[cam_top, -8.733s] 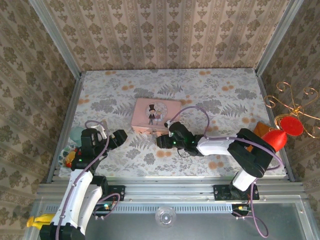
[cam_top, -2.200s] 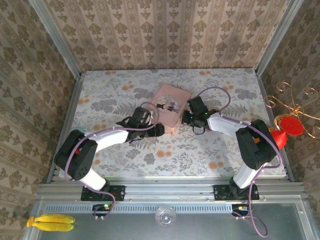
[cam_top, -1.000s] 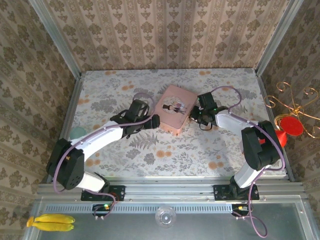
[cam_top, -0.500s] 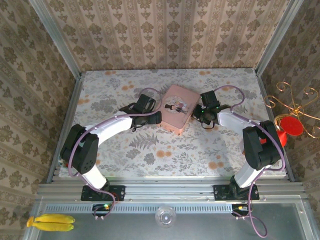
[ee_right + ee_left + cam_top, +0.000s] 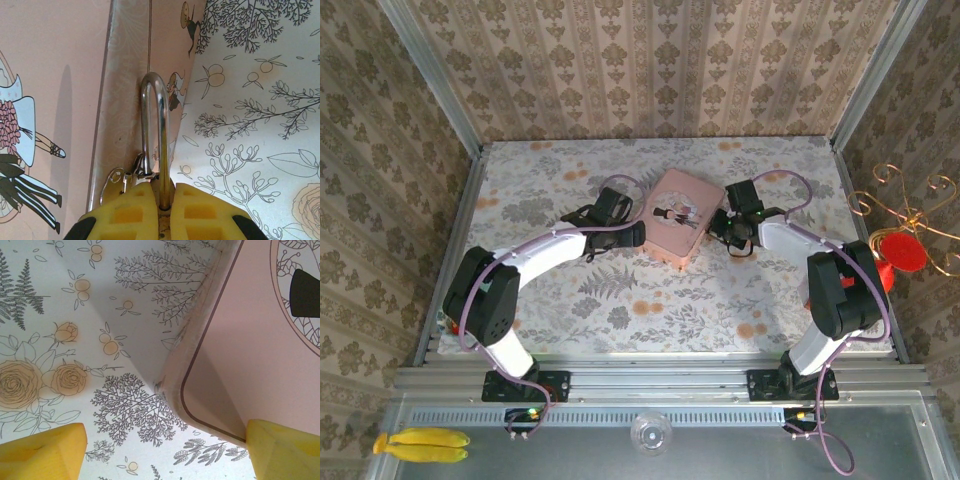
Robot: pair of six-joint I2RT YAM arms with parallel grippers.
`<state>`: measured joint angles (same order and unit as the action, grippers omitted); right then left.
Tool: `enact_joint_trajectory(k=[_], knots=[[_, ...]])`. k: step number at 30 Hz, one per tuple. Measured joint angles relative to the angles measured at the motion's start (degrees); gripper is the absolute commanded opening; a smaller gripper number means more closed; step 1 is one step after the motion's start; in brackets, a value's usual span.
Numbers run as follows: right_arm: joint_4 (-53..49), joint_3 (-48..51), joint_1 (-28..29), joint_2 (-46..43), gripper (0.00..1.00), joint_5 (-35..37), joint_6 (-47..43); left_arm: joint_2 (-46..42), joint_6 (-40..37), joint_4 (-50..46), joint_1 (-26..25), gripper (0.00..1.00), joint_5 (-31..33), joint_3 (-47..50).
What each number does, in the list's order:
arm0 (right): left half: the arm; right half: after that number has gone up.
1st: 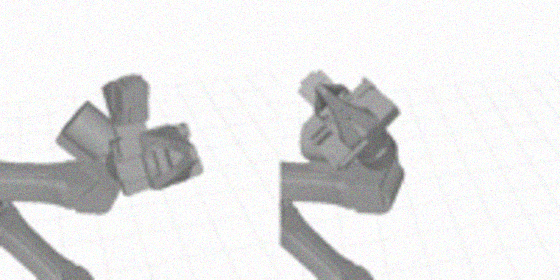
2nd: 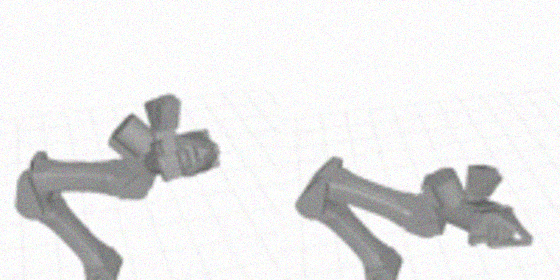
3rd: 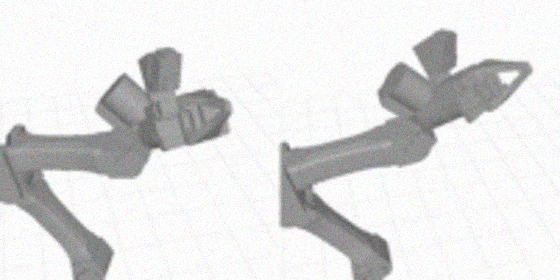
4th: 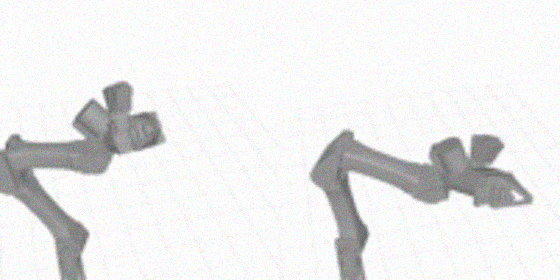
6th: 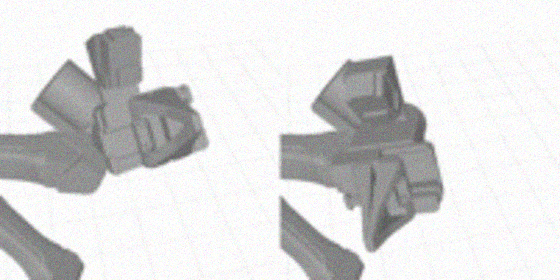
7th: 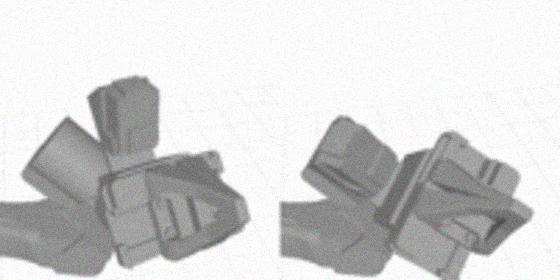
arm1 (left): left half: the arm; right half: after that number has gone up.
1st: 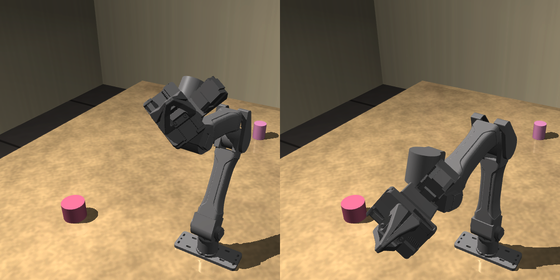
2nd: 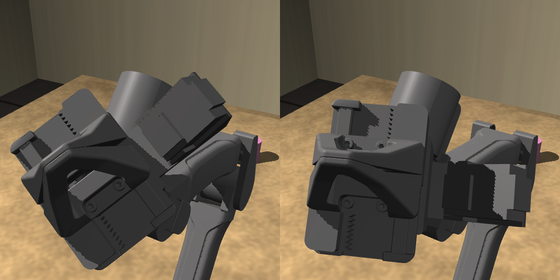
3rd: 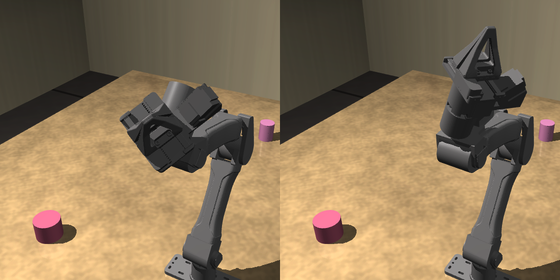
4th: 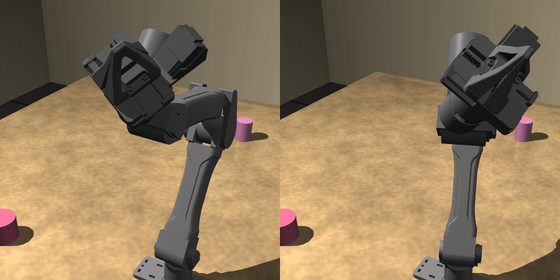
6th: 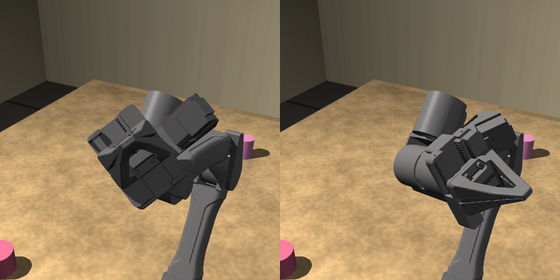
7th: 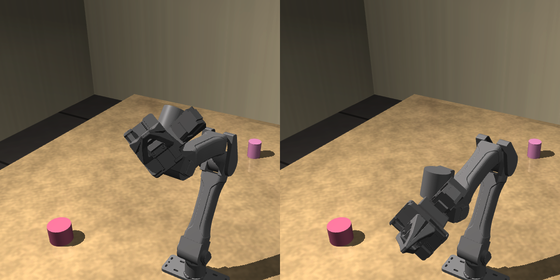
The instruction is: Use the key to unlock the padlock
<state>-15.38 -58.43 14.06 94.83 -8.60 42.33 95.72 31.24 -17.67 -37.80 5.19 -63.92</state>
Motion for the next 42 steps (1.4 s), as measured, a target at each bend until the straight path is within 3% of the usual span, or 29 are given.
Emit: enact_joint_trajectory(k=[20, 42], knots=[[0.6, 1.6, -0.9, -1.0, 0.16, -1.1, 0.8, 0.1, 0.0, 1.0, 0.0, 0.8, -0.5, 0.2], [-3.0, 1.5, 0.5, -0.1, 0.14, 6.7, -4.3, 1.4, 0.0, -1.2, 0.8, 0.79, -0.4, 2.1]])
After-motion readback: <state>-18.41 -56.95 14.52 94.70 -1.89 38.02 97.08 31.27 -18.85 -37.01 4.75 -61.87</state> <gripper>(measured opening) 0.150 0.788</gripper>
